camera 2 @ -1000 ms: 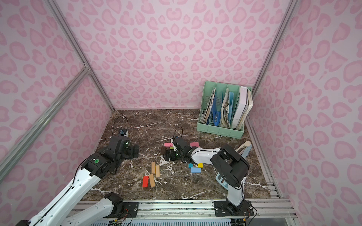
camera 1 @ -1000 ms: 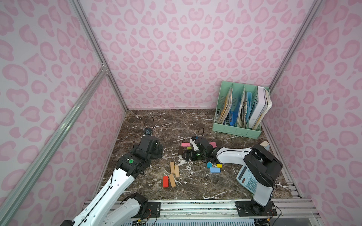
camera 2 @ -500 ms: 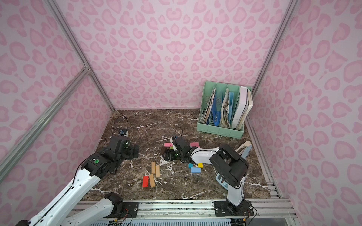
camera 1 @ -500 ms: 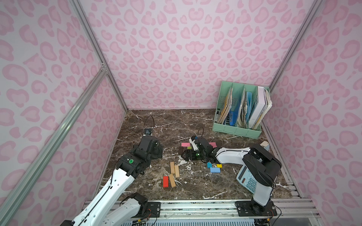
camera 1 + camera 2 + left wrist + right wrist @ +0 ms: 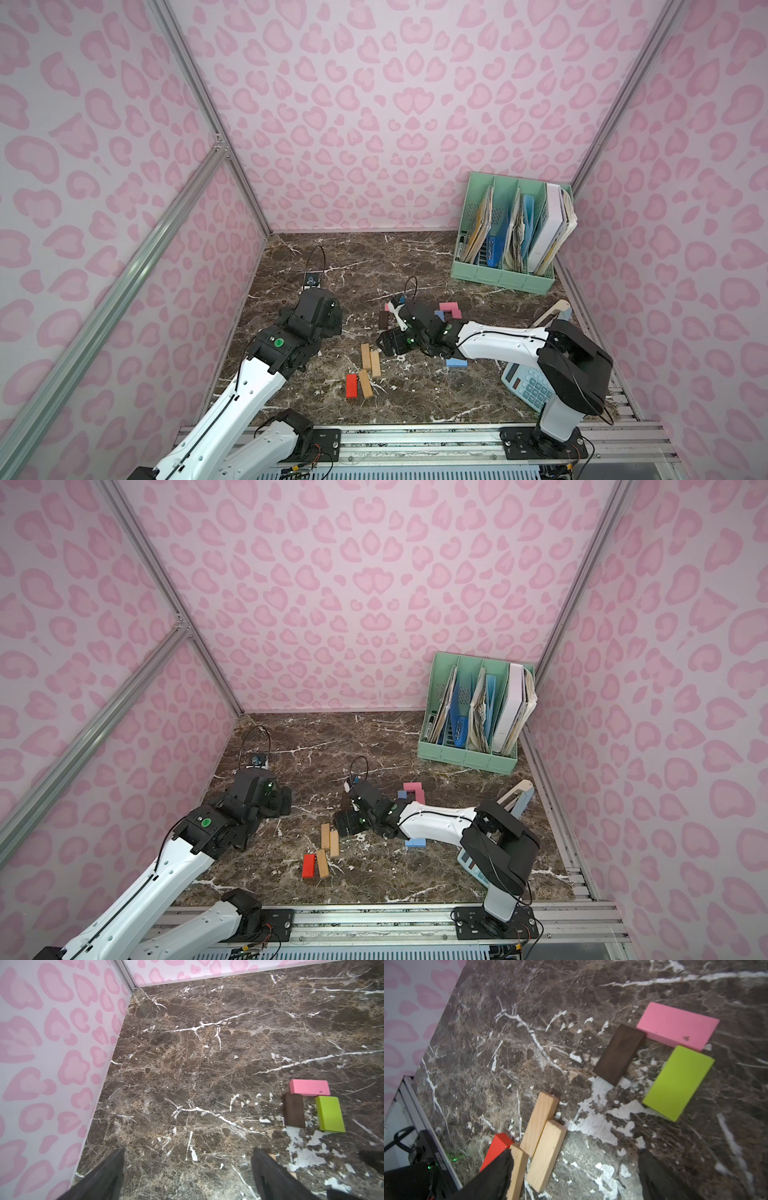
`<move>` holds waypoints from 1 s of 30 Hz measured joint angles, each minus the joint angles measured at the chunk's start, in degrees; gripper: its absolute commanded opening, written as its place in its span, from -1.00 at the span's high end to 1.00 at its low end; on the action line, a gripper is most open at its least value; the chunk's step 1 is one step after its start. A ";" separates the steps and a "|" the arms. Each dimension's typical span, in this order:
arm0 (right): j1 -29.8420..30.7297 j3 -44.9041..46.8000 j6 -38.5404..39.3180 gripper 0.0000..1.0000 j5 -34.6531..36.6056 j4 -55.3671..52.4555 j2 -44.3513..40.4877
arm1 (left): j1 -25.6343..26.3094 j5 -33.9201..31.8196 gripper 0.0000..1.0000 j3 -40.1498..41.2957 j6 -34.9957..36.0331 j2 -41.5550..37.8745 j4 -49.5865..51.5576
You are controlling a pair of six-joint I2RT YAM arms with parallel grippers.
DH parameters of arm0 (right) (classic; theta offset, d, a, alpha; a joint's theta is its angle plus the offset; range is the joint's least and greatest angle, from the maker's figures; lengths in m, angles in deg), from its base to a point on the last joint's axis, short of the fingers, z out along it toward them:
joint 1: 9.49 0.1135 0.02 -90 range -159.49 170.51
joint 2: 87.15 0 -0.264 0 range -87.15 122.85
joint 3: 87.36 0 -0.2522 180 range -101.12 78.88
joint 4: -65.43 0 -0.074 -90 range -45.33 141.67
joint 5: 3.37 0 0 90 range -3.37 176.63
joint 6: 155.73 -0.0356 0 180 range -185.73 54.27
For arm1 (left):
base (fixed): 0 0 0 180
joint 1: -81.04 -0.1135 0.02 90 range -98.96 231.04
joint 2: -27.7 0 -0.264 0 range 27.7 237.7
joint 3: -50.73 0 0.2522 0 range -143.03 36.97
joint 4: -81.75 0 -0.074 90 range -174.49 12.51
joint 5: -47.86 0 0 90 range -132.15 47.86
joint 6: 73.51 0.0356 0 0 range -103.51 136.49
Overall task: Assemble the number 8 with building blocks
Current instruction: Pick up the building block from the center of the board.
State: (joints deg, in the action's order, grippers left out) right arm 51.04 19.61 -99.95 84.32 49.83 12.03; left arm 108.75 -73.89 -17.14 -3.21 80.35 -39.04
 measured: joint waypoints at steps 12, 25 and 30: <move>9.60 8.52 28.02 -0.98 -0.37 9.60 -6.58 | -1.64 -0.90 -0.97 -1.79 -2.64 3.08 2.14; 9.81 0.09 56.41 -0.85 -14.64 17.18 4.81 | -3.43 -4.13 -0.97 -2.12 -4.09 3.91 4.26; 10.25 -6.49 60.85 -0.81 -16.44 12.20 10.49 | -3.43 -4.94 -0.97 -2.12 -4.20 3.63 4.76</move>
State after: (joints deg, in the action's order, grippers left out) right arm 61.29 13.12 -39.10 67.89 62.02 22.52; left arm 105.32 -78.83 -19.26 -7.41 83.97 -34.28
